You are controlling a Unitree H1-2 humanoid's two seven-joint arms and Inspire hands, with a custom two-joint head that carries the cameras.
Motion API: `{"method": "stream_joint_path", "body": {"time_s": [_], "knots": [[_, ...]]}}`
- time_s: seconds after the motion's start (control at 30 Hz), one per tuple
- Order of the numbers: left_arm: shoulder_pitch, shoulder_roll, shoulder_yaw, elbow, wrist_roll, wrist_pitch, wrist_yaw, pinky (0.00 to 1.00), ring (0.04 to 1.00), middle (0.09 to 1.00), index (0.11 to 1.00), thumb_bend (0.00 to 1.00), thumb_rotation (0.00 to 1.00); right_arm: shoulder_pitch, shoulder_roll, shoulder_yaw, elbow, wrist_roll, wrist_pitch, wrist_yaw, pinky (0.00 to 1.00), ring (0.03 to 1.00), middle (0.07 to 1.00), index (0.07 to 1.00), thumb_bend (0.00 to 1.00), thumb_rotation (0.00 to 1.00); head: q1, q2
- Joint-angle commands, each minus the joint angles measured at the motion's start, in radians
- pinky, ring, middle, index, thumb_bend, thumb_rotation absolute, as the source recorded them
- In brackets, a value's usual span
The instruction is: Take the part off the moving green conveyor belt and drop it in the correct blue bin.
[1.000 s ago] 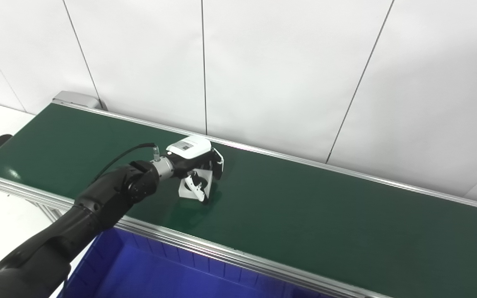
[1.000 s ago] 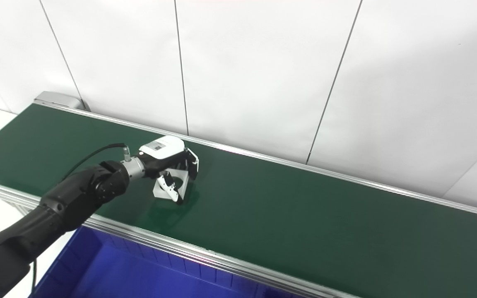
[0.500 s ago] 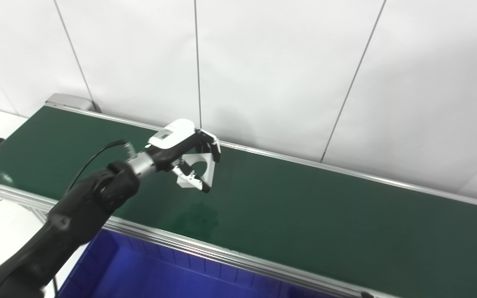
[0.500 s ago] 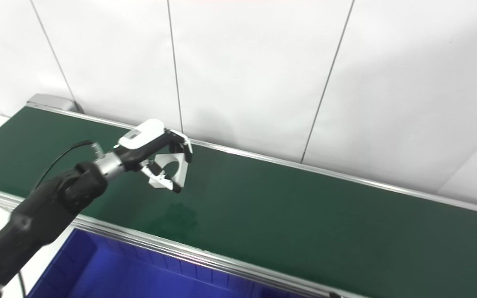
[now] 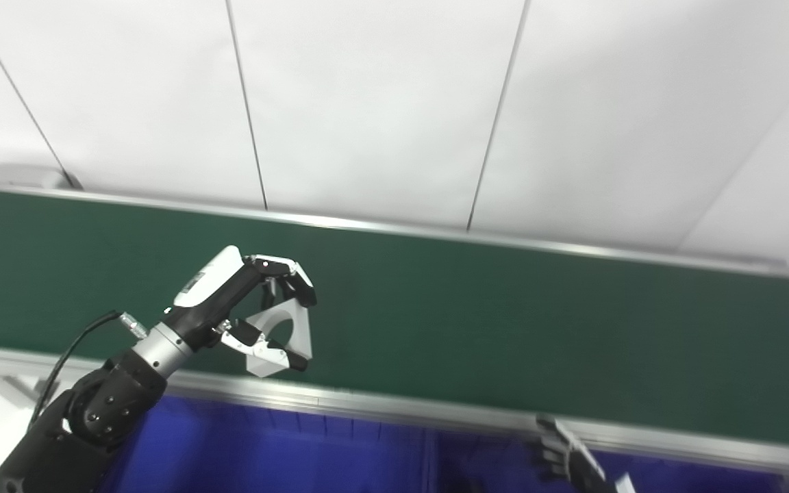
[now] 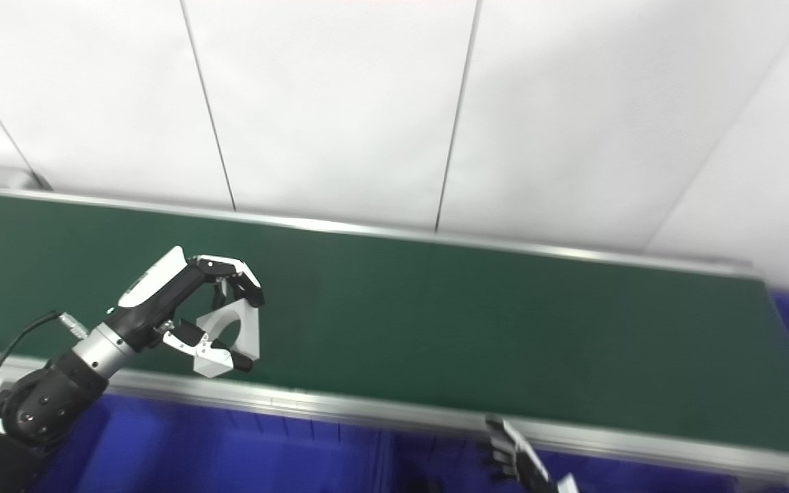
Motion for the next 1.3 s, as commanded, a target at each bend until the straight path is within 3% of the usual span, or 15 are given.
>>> {"method": "stream_joint_path", "body": {"time_s": [0.0, 0.27, 0.4, 0.47, 0.57, 0.7, 1.07, 1.1, 1.17, 1.2, 1.27], "knots": [[0.002, -0.001, -0.014, -0.034, -0.037, -0.032, -0.003, 0.32, 0.402, 0.505, 0.501, 0.50, 0.00, -0.004, 0.008, -0.012, -0.037, -0.009, -0.061, -0.012, 0.60, 0.680, 0.755, 0.881, 0.81, 0.35, -0.004, 0.013], [0.068, -0.025, -0.074, -0.013, -0.066, -0.026, -0.070, 0.35, 0.418, 0.509, 0.491, 0.50, 0.00, -0.001, 0.033, -0.044, -0.061, -0.023, -0.060, 0.019, 0.60, 0.692, 0.758, 0.886, 0.82, 0.38, -0.019, 0.076], [0.093, -0.038, -0.084, 0.000, -0.016, -0.023, -0.082, 0.26, 0.443, 0.477, 0.491, 0.50, 0.00, -0.001, 0.044, -0.056, -0.069, -0.023, -0.061, 0.028, 0.59, 0.679, 0.755, 0.881, 0.82, 0.37, -0.024, 0.095], [0.095, -0.036, -0.099, 0.017, -0.020, -0.028, -0.090, 0.29, 0.404, 0.498, 0.493, 0.50, 0.00, 0.000, 0.048, -0.062, -0.073, -0.022, -0.060, 0.036, 0.59, 0.679, 0.758, 0.882, 0.82, 0.37, -0.024, 0.101], [0.101, -0.035, -0.111, 0.029, -0.024, 0.000, -0.122, 0.39, 0.434, 0.496, 0.488, 0.50, 0.00, 0.002, 0.052, -0.072, -0.078, -0.021, -0.058, 0.052, 0.59, 0.683, 0.763, 0.884, 0.81, 0.37, -0.024, 0.102], [0.106, -0.022, -0.129, 0.007, -0.013, 0.077, -0.186, 0.42, 0.442, 0.499, 0.489, 0.50, 0.00, 0.008, 0.058, -0.087, -0.092, -0.023, -0.055, 0.071, 0.59, 0.681, 0.760, 0.883, 0.81, 0.36, -0.025, 0.111], [0.072, -0.025, -0.196, 0.044, 0.163, 0.172, -0.241, 0.53, 0.469, 0.515, 0.476, 0.50, 0.00, 0.017, 0.074, -0.114, -0.107, -0.017, -0.054, 0.111, 0.59, 0.682, 0.759, 0.884, 0.81, 0.36, -0.027, 0.122], [0.070, -0.025, -0.201, 0.048, 0.167, 0.174, -0.244, 0.56, 0.558, 0.518, 0.477, 0.50, 0.00, 0.018, 0.076, -0.115, -0.107, -0.019, -0.054, 0.112, 0.59, 0.680, 0.759, 0.885, 0.81, 0.36, -0.027, 0.122], [0.068, -0.027, -0.211, 0.056, 0.198, 0.167, -0.232, 0.59, 0.620, 0.514, 0.483, 0.51, 0.00, 0.019, 0.079, -0.119, -0.108, -0.021, -0.053, 0.115, 0.59, 0.680, 0.759, 0.886, 0.81, 0.36, -0.027, 0.123], [0.067, -0.026, -0.214, 0.056, 0.212, 0.164, -0.227, 0.60, 0.647, 0.595, 0.493, 0.51, 0.03, 0.020, 0.080, -0.120, -0.109, -0.022, -0.053, 0.117, 0.58, 0.679, 0.759, 0.885, 0.81, 0.37, -0.029, 0.122], [0.068, -0.020, -0.219, 0.044, 0.238, 0.179, -0.232, 0.62, 0.677, 0.666, 0.497, 0.50, 0.06, 0.022, 0.083, -0.123, -0.110, -0.023, -0.053, 0.119, 0.58, 0.680, 0.760, 0.885, 0.81, 0.36, -0.030, 0.122]]}}
